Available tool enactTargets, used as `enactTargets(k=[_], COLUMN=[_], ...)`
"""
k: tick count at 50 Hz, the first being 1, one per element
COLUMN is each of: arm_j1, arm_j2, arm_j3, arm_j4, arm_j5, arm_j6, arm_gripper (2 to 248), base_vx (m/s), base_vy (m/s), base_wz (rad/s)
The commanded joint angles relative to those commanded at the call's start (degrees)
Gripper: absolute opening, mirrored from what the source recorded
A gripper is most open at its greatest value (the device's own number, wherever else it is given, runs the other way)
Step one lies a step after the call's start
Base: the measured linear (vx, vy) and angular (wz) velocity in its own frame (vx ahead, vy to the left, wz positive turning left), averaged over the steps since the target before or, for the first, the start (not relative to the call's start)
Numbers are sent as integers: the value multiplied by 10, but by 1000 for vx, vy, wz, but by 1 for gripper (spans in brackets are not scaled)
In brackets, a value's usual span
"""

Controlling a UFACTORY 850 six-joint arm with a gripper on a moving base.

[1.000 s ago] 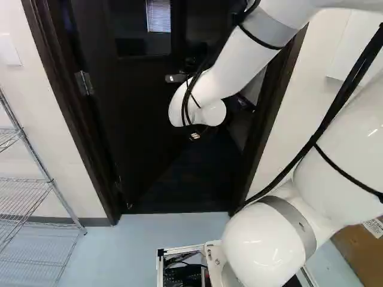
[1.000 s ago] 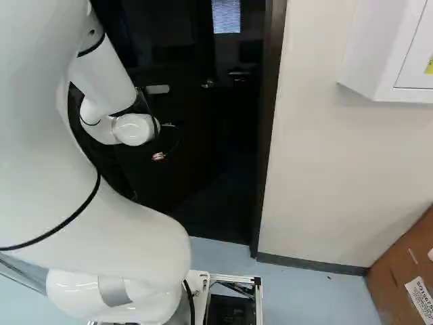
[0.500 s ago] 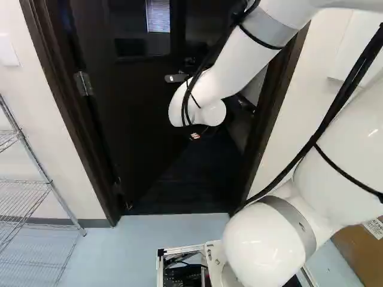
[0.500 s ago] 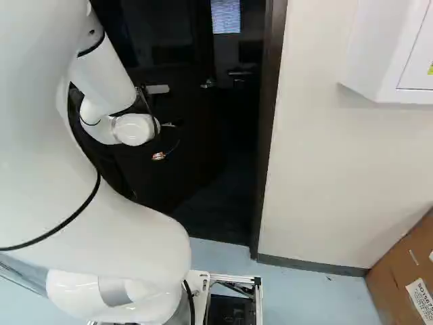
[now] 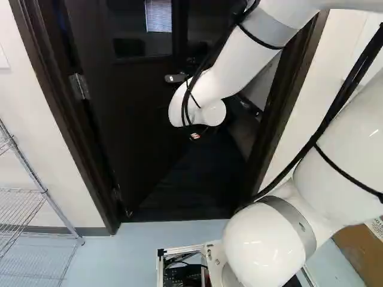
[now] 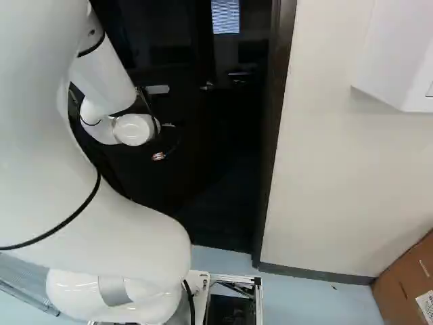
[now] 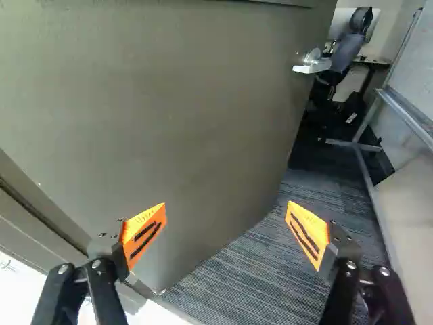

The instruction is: Open the door and move inside

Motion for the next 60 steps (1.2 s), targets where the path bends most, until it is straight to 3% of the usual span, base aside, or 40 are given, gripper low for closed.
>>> enactTargets(k=[60], arm_j1=[0], arm_j2=[0], arm_j3=[0], arm_j4=[0], arm_j5=[0], arm_j6=[0], arm_gripper=[247], base_vx=[107], base_vy=[41], base_wz=[-13])
